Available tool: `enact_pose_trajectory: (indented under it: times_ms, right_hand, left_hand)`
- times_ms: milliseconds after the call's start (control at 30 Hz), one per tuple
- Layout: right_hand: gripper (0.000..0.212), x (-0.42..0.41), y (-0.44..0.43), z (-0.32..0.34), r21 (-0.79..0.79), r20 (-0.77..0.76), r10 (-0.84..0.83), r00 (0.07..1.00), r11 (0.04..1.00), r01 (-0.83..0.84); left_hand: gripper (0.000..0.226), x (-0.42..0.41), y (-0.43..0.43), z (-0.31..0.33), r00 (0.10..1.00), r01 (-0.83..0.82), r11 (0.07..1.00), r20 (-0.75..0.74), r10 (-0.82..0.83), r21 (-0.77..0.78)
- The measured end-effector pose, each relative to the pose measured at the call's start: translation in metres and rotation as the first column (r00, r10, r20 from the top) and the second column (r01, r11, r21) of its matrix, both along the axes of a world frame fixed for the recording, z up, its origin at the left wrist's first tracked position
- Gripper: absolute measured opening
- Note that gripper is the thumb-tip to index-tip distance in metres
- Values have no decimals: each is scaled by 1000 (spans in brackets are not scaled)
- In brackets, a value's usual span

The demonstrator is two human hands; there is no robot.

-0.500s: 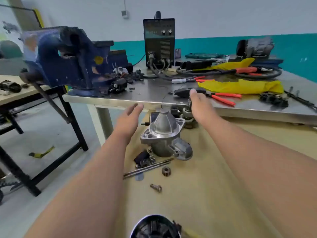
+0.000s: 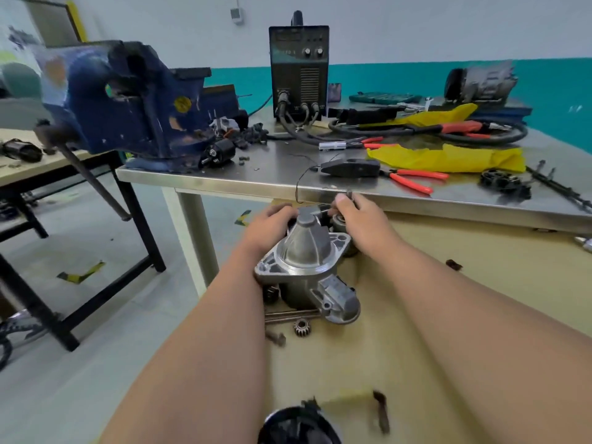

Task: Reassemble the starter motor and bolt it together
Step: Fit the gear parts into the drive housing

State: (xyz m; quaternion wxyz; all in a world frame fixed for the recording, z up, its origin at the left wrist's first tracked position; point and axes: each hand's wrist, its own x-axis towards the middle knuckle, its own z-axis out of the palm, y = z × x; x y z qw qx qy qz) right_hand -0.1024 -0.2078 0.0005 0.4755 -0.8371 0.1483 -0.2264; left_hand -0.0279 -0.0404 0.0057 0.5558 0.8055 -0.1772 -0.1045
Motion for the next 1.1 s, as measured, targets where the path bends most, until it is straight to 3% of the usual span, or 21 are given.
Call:
enact_pose_trajectory:
  times_ms: [233, 367, 500, 600, 633, 700, 733, 800, 833, 900, 1000, 1100]
  right_hand:
    - [31, -98, 14, 6, 38, -44, -32, 999, 999, 33]
    - [33, -161, 4, 3, 42, -58, -67, 996, 997, 69]
    - [35, -228, 1, 14, 124, -58, -112, 992, 985, 119]
    - [46, -304, 22, 32, 171, 89, -210, 974, 966, 192]
    - [50, -337, 39, 39, 112, 166, -167, 972, 982, 150]
    - [55, -395, 82, 43, -251, 184, 63, 981, 968, -15]
    - [60, -417, 103, 39, -486, 120, 158, 980, 870, -81]
    - [69, -439, 136, 21, -826, -5, 204, 979, 550, -119]
    - [70, -442, 146, 16, -886, -91, 183, 979, 435, -164]
    - [59, -439, 153, 7, -918, -197, 104, 975, 328, -221]
    - [38, -433, 138, -1, -920, -167, 12, 986, 358, -161]
    - [37, -432, 122, -8, -892, -89, -30, 996, 446, -66]
  left_hand:
    - [18, -114, -4, 10, 991, -13, 984, -136, -12, -180]
    - [15, -176, -15, 12, 981, 95, 990, -161, -111, -109]
    - [28, -220, -20, 15, 988, 137, 991, 78, -136, 0]
    - [33, -230, 7, 23, 952, -89, 996, 292, 89, -13]
    - [33, -232, 21, 22, 924, -162, 986, 346, 162, -29]
    - [36, -236, 47, 11, 868, -233, 972, 454, 202, 12]
    - [40, -238, 58, 2, 845, -263, 960, 503, 183, 92]
    - [52, -236, 76, -13, 837, -342, 881, 532, 128, 327]
    - [57, -234, 83, -18, 851, -375, 823, 511, 123, 427]
    - [62, -225, 93, -23, 893, -378, 760, 424, 149, 528]
    - [59, -212, 89, -28, 926, -314, 786, 356, 128, 533]
    - [61, -203, 75, -24, 939, -249, 807, 336, 66, 535]
